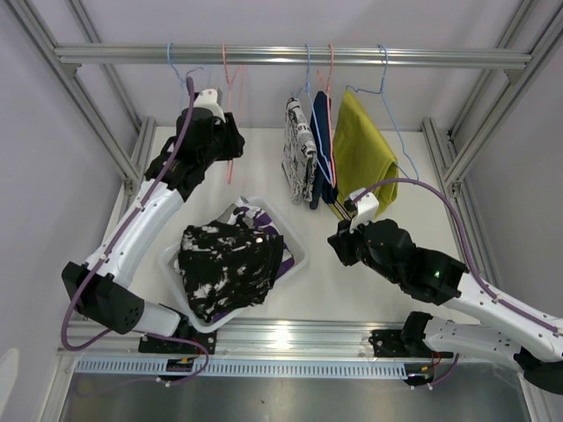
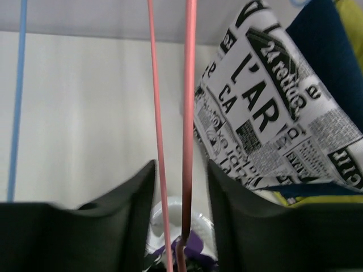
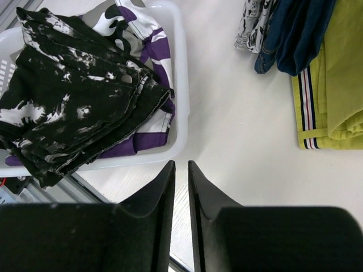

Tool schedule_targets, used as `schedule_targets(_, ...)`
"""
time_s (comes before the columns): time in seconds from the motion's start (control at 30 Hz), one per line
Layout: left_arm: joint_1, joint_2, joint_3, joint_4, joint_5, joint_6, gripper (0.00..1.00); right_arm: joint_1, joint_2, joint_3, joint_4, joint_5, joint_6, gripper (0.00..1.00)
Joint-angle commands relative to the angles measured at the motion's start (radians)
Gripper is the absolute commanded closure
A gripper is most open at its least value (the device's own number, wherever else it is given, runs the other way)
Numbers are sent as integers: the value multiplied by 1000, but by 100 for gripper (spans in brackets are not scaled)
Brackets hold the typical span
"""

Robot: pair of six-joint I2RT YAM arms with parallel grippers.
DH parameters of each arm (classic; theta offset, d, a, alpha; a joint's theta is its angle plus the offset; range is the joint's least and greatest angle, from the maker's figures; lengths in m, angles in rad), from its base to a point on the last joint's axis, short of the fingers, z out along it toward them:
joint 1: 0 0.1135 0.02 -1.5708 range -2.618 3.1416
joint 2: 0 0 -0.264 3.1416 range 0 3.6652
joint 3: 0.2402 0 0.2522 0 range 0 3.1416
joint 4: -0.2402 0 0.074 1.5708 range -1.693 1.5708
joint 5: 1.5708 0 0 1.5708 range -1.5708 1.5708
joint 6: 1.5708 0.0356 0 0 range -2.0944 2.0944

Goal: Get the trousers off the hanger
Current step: Place the hanger at the clothesline, then pick up the hanger from the clothesline.

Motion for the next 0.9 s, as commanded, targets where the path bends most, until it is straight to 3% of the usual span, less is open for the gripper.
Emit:
schedule_targets(0.0, -25, -89, -24, -29, -39, 2, 48, -4, -18, -4, 20, -13, 3, 80)
schedule_targets(0.2, -60, -215, -68, -63, -86, 13, 27, -1, -25, 13, 5, -18, 0, 66)
schedule_targets(0.37, -140, -322, -61, -67, -127, 28, 18, -1, -44, 116, -97, 39, -12, 44)
schedule_targets(0.57, -207, -359, 2, -23, -66, 24, 17, -3, -111, 176, -216, 204, -29, 31)
schedule_targets(0.87, -266, -170, 166, 81, 123, -62, 16, -6, -220, 110, -220, 396, -22, 22)
